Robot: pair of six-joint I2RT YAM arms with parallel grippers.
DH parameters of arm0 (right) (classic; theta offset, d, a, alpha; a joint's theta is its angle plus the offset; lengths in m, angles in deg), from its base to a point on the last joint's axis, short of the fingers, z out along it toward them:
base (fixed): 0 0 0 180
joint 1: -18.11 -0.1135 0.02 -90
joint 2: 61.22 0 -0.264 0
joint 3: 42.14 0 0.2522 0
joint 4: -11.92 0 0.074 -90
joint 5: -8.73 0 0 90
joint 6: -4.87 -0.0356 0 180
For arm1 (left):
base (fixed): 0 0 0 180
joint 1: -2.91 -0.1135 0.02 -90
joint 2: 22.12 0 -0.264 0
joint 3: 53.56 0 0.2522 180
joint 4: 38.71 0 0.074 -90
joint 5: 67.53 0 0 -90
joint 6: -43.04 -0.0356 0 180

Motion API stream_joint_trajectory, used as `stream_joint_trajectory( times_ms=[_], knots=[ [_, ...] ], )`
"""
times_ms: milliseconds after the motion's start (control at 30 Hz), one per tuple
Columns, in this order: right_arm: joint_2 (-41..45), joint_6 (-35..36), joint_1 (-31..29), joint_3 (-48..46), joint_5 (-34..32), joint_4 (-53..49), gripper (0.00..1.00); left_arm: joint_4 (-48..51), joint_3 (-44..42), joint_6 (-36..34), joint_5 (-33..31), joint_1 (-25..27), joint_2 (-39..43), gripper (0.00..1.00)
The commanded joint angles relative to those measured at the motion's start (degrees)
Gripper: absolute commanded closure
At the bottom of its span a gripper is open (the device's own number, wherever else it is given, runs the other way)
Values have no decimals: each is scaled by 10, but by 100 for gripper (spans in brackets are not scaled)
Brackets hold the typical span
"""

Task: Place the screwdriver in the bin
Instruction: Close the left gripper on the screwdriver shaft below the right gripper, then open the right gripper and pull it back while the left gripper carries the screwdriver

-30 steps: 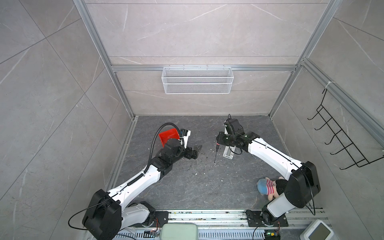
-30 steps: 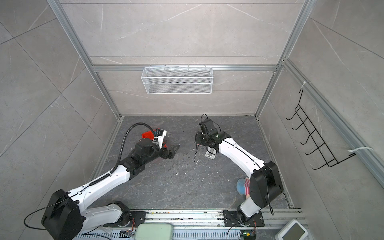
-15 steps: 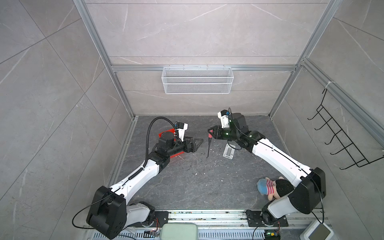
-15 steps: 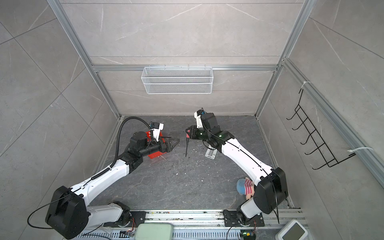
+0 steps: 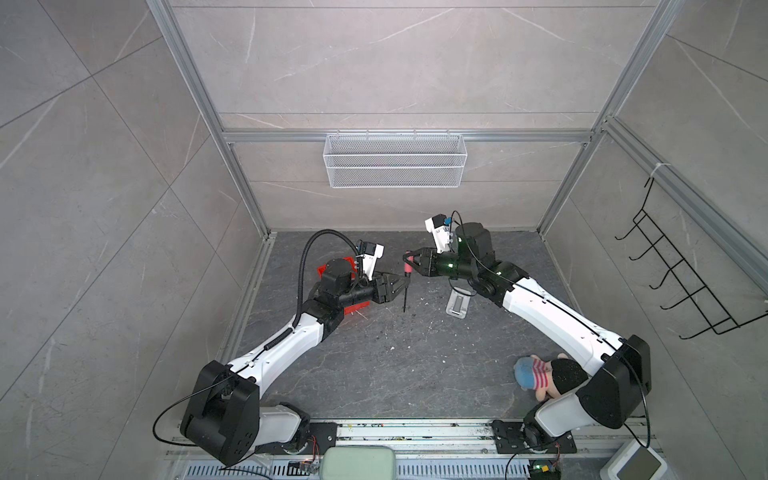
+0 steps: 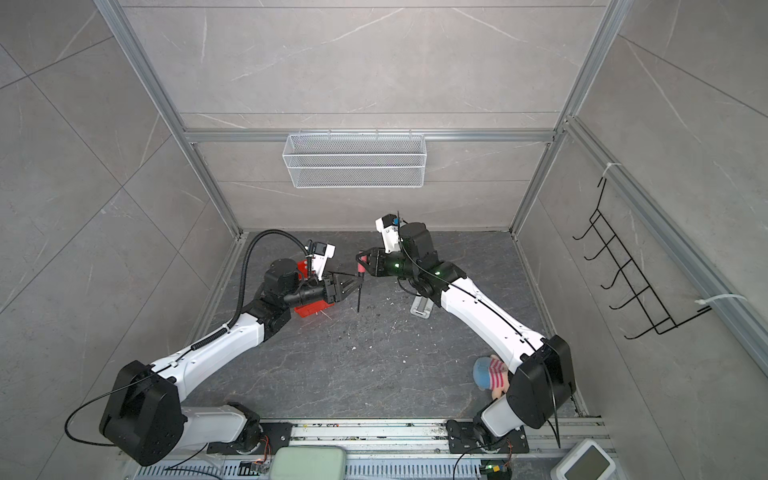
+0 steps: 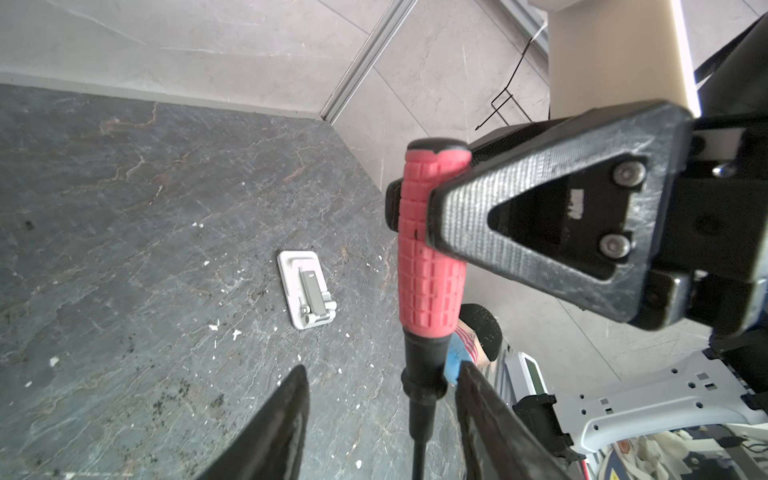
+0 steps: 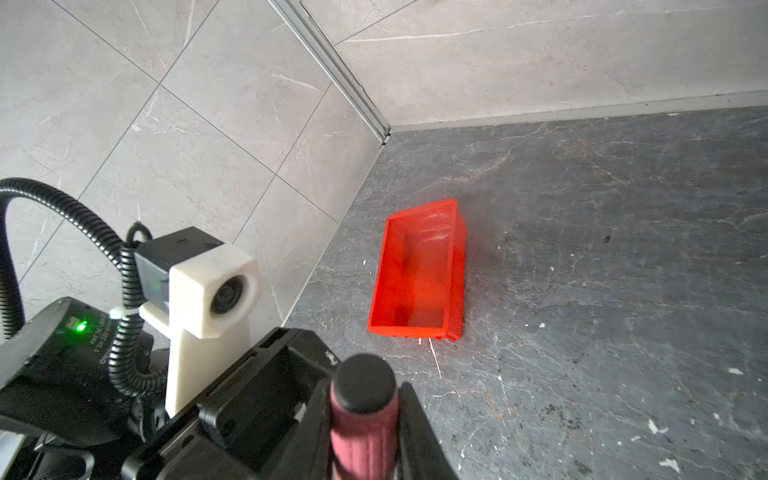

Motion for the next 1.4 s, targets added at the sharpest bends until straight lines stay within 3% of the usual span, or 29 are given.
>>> stream_joint_trajectory(
  times_ms=[0,300,400,533,633,700,800,967,1167,1267,1367],
  knots=[
    [10,0,-4,21,16,19,100,-29,22,7,21,2,-4,51],
    [6,-3,-5,23,20,19,100,-34,25,15,28,2,-13,75],
    [6,-4,-5,21,23,19,100,-39,24,20,31,3,-16,77],
    [4,-4,-5,21,21,15,100,-41,25,20,31,2,-17,99],
    [3,-4,-5,21,21,15,100,-41,24,21,27,3,-17,100],
    [6,-3,-4,19,20,16,87,-41,21,19,18,3,-14,100],
    [9,0,-5,15,19,18,52,-38,18,18,3,3,-8,100],
    [27,13,-5,2,10,14,26,-25,8,8,-31,2,5,100],
    [63,36,-5,-17,-11,5,9,6,-11,4,-116,2,27,100],
    [78,72,-5,-30,-11,2,2,64,-3,9,-196,2,37,100],
    [103,113,-12,-66,-17,37,1,142,18,20,-275,-1,41,100]
  ],
)
